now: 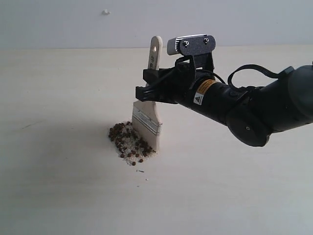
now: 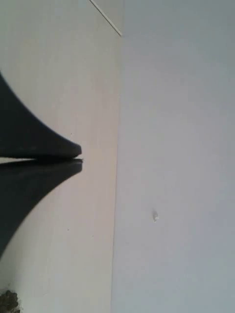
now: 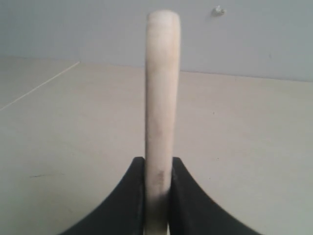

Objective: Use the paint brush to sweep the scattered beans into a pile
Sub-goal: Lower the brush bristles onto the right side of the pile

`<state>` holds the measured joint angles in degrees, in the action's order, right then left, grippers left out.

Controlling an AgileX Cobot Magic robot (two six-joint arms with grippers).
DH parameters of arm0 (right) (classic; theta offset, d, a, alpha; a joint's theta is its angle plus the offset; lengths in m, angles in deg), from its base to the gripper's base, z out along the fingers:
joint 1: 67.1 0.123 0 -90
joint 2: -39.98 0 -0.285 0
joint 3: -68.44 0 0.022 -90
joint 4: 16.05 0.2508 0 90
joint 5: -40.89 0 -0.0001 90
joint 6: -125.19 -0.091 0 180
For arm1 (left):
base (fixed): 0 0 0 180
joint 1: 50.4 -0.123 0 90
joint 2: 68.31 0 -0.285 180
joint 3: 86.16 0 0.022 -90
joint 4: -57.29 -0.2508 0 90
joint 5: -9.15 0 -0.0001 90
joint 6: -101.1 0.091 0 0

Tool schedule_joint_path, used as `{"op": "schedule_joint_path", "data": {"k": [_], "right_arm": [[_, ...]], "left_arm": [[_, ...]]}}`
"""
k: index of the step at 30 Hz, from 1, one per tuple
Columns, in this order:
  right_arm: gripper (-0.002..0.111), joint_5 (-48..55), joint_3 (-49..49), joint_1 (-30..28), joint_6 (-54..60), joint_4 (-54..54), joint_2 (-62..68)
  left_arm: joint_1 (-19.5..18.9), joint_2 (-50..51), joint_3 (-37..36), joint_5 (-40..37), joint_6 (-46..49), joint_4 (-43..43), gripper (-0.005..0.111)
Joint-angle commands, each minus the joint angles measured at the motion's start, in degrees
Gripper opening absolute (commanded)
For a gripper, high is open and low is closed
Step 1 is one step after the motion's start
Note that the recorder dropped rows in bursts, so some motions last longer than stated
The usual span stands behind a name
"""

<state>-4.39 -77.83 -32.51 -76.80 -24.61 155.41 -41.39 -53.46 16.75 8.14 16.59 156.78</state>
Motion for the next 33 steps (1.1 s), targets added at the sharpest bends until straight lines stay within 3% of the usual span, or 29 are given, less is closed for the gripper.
{"op": "schedule_joint_path", "data": {"k": [1,8,15,23,33], "right_arm": [[0.0,0.3,0.2,0.1,3.4,-0.4,-3.9],[0.0,5.0,0.2,0.1,17.6,7.3,-11.0],[0.0,2.1,0.2,0.1,24.3,5.3,-8.2],[0.0,-8.4,0.1,0.1,24.4,5.1,1.4],[0.0,-6.6,-2.8,0.1,11.5,-3.1,4.5]], "left_arm": [[0.4,-0.3,-0.1,-0.2,0.2,-0.1,0.0],[0.4,-0.3,-0.1,-0.2,0.2,-0.1,0.0],[0.4,-0.3,-0.1,-0.2,0.2,-0.1,0.0],[0.4,-0.3,-0.1,-0.2,0.2,-0.1,0.0],[0.4,-0.3,-0.1,-0.2,0.2,-0.1,0.0]]}}
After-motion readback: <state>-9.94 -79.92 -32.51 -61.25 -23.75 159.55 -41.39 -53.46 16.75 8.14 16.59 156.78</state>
